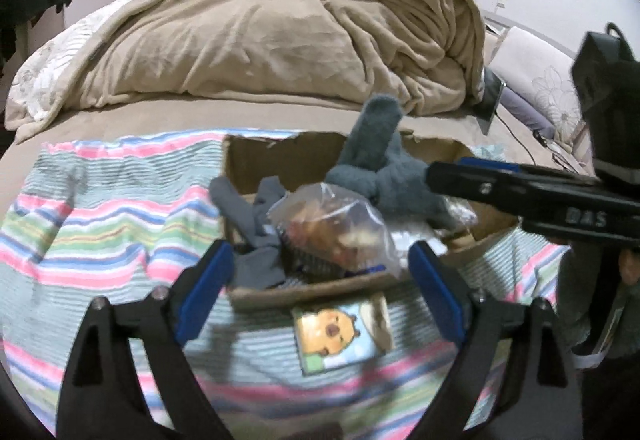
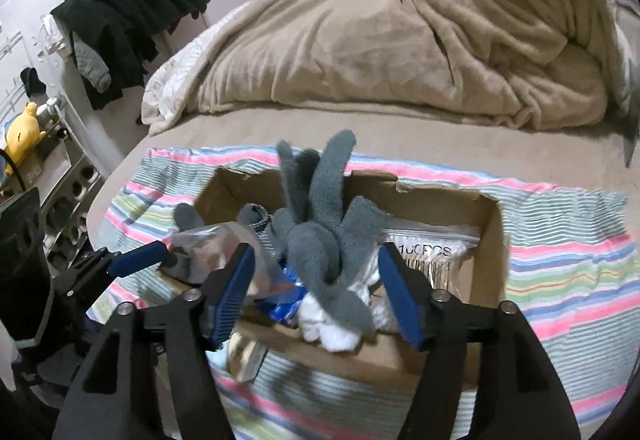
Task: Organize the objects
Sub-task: 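Open both tools to release the bag and glove in the box, then grasp the cartoon-bear tissue pack with the right tool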
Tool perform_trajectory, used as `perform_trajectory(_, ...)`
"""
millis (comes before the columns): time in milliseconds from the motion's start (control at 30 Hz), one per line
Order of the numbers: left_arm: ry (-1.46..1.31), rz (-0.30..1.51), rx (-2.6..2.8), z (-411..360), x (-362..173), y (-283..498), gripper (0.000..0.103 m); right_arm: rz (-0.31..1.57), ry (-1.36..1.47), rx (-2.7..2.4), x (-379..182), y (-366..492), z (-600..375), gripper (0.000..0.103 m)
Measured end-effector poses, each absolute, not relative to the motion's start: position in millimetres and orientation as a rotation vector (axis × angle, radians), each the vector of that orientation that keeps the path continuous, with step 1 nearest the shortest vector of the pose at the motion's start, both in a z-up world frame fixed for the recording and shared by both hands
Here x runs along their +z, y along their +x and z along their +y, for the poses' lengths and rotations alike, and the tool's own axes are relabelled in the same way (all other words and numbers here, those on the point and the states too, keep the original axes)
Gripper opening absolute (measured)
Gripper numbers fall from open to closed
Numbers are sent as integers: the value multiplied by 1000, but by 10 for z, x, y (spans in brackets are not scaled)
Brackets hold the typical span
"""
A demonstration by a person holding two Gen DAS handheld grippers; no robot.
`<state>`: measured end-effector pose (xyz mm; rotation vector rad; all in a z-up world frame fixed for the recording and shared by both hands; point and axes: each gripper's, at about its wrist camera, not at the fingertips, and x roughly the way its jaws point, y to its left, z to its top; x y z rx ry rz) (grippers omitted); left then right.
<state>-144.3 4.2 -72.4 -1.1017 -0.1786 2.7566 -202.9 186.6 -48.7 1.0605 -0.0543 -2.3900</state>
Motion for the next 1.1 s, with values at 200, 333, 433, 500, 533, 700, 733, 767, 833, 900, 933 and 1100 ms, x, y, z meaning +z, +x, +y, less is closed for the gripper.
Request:
perform_trajectory(200, -1102, -174, 2764, 3, -596, -1175, 92, -1, 993, -2431, -294, -1677, 1847, 86)
perform_trajectory(333, -1071, -156, 2792, -40, -521, -942, 92, -2, 980, -2434, -225, -1461, 1829, 88)
perform_trajectory(433, -1058, -188, 2804, -137, -504, -822, 92, -5, 983, -2436, -228, -1317, 1792, 89)
perform_trajectory(500, -1054, -196, 2824, -204, -501, -753, 92, -11, 994, -2428, -254, -1251, 1763, 89)
perform_trajectory(533, -1053, -199, 2834, -233, -506, -726, 92, -9, 1001, -2426, -271, -1220, 1741, 89)
perform_trajectory(700, -1067, -232, 2841, -379, -565, -601, 92, -1, 1034, -2414, -358, -1130, 1651, 89)
perform_trajectory(733, -1069, -230, 2843, -400, -575, -579, 92, -3, 1041, -2412, -376, -1122, 1637, 89)
perform_trajectory(767, -1072, -224, 2847, -422, -582, -556, 92, -5, 1048, -2410, -391, -1113, 1630, 89)
perform_trajectory(833, -1075, -220, 2860, -459, -592, -521, 92, -8, 1060, -2402, -437, -1102, 1607, 89)
perform_trajectory(900, -1082, -235, 2867, -516, -616, -500, 92, -8, 1077, -2394, -497, -1103, 1584, 89)
perform_trajectory(933, -1089, -248, 2867, -542, -629, -496, 92, -6, 1089, -2389, -535, -1109, 1567, 89)
perform_trajectory(1100, -1128, -269, 2857, -617, -726, -511, 92, 0, 1145, -2367, -727, -1172, 1466, 89)
